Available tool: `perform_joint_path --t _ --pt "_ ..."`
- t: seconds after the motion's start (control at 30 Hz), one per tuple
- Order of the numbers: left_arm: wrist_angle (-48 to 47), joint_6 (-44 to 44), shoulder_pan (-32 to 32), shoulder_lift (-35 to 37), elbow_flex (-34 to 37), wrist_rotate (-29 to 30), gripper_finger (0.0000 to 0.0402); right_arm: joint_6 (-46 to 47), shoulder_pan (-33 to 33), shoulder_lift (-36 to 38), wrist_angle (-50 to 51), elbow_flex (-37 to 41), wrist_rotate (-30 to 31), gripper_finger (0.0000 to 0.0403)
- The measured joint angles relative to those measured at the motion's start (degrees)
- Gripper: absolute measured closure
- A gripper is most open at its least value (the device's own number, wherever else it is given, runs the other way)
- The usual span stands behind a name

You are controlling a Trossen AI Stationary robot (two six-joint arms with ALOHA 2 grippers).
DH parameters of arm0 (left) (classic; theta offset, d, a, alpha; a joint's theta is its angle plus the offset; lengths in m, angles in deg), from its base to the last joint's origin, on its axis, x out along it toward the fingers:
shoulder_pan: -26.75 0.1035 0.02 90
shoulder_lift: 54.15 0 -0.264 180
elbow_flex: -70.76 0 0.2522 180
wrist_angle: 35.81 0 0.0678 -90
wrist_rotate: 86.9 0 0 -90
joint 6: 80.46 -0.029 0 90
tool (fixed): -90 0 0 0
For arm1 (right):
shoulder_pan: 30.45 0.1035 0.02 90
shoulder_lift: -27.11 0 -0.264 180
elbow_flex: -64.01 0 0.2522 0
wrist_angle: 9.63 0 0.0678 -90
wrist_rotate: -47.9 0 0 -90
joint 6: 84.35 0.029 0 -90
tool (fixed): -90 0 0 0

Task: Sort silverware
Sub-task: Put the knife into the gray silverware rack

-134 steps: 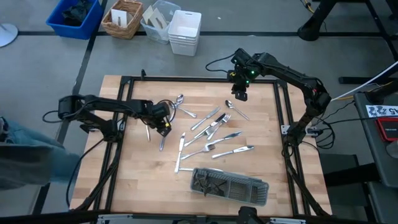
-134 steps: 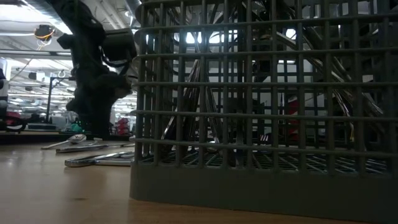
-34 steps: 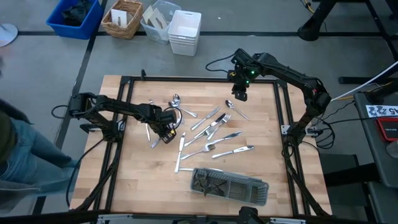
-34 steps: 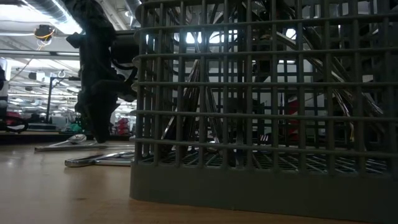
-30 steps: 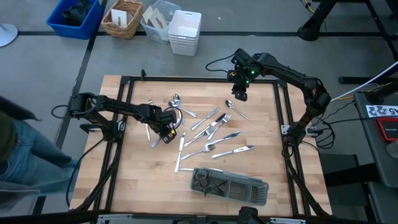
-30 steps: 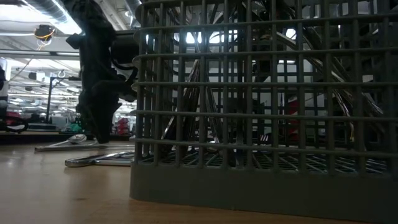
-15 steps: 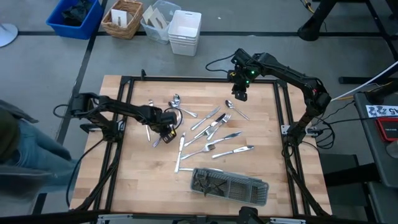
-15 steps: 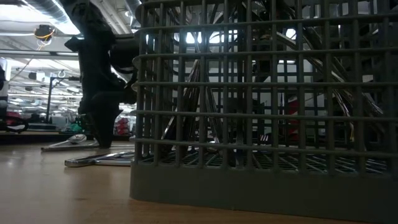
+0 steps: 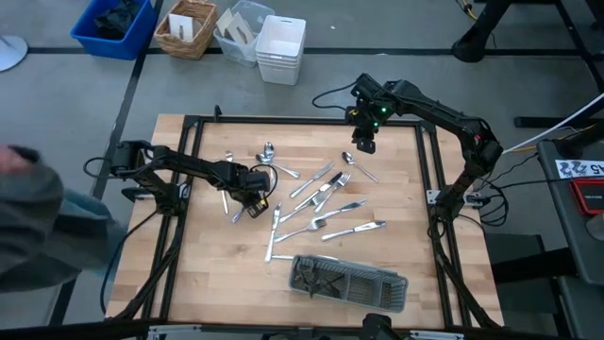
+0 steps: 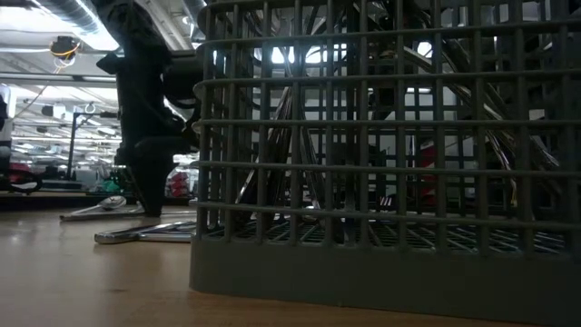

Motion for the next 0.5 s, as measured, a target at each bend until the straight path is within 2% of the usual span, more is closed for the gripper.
perform_joint_path --t 0.17,0.5 --pt "0.18 -0.09 0.03 0.59 0.17 -0.33 0.0375 0.0 0.01 0.0 0.02 0.0 0.0 0.0311" --pt "0.72 -0.03 0.04 4.08 0.51 -0.97 0.0369 0.02 0.0 0.0 0.02 0.0 0.0 0.0311"
